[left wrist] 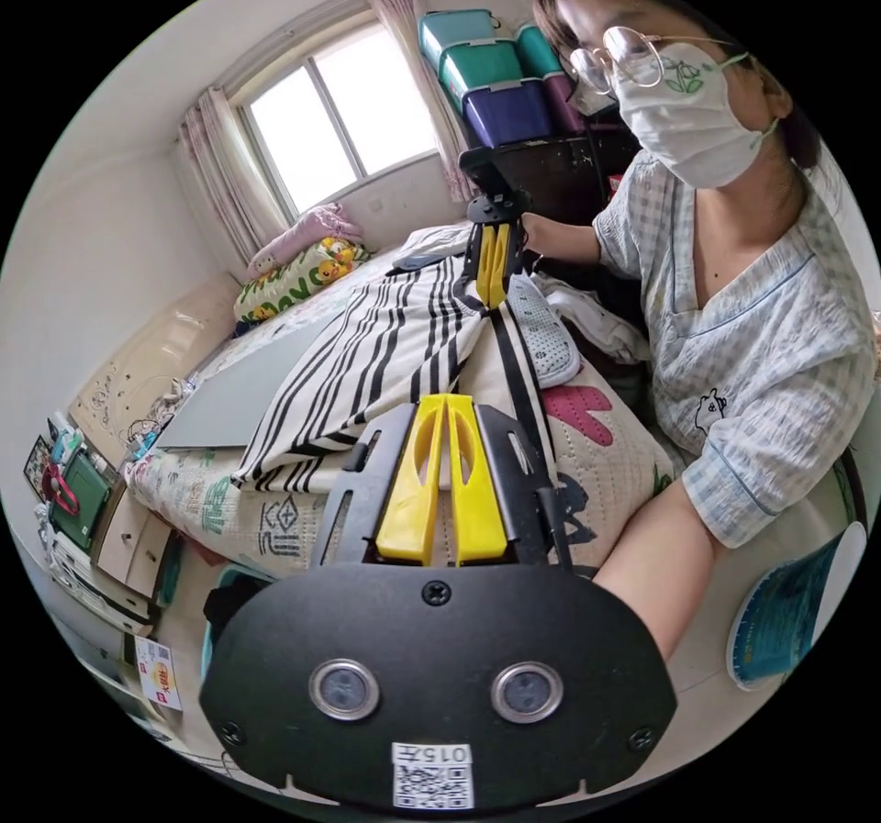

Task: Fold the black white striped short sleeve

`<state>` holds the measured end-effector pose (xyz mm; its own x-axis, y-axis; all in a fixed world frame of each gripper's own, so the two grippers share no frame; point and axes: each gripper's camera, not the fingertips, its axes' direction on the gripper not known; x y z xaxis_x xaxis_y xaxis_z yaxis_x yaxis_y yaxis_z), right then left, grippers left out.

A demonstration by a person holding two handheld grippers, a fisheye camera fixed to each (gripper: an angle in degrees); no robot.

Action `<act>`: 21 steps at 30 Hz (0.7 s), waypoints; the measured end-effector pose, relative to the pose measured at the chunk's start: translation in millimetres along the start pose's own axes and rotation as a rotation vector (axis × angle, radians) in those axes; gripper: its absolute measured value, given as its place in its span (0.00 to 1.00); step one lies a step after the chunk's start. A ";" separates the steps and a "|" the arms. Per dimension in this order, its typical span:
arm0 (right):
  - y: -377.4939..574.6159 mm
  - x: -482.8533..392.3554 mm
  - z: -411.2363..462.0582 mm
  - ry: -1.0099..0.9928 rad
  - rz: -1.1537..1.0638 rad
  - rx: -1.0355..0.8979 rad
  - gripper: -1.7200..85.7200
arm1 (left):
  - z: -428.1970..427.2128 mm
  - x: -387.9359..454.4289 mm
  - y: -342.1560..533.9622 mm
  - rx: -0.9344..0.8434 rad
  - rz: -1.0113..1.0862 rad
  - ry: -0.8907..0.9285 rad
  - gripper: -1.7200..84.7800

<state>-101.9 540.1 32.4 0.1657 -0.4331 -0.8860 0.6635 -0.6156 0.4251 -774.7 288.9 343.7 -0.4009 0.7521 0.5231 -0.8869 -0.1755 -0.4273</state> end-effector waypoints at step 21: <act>37.6 5.3 -145.4 0.019 0.052 0.150 0.08 | -181.5 -33.5 -58.9 0.092 0.041 -0.106 0.04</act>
<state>30.0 610.5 16.7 0.2113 -0.4553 -0.8649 0.5372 -0.6851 0.4919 -667.4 389.2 217.5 -0.4553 0.6724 0.5836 -0.8844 -0.2662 -0.3833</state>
